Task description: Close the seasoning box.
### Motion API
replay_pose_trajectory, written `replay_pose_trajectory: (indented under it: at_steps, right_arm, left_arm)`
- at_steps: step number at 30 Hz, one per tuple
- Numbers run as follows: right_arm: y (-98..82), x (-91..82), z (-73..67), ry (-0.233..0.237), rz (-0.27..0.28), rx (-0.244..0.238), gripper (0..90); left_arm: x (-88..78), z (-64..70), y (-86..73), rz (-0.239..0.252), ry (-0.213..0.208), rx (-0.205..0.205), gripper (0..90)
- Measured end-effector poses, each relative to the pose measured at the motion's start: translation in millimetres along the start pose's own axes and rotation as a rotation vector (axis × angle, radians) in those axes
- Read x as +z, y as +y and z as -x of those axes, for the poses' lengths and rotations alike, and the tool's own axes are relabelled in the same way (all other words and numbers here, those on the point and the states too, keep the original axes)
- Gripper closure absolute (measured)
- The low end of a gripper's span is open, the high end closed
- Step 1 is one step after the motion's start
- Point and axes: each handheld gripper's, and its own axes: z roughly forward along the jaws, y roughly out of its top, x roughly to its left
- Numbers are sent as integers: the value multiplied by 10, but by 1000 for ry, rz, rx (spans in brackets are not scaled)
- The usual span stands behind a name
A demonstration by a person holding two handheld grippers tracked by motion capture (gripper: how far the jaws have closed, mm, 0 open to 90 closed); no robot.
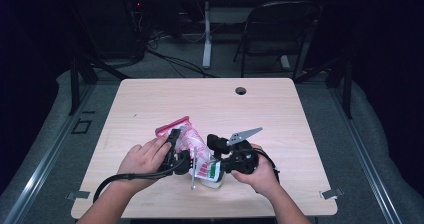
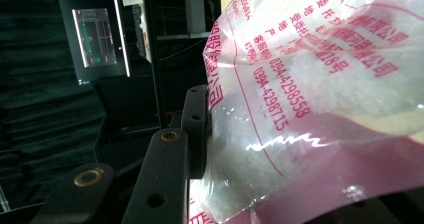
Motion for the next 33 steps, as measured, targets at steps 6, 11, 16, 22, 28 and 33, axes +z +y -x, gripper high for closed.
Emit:
replay_pose_trajectory:
  at_steps: [6,11,16,22,28,33]
  right_arm:
    - [-25,30,56,-12,-18,18,900]
    - [-43,62,88,-15,-34,26,900]
    - [-49,83,90,-14,-35,29,900]
    - [-55,101,89,-15,-35,31,900]
    - [-60,117,88,-14,-35,36,900]
    - [-62,125,86,-12,-34,37,900]
  left_arm:
    - [-65,-6,40,16,1,0,723]
    - [-97,5,66,23,9,19,724]
    - [-110,12,85,21,15,37,724]
    - [-129,5,115,28,27,47,725]
    - [-152,-2,150,31,31,57,725]
    - [-165,-16,174,35,41,74,725]
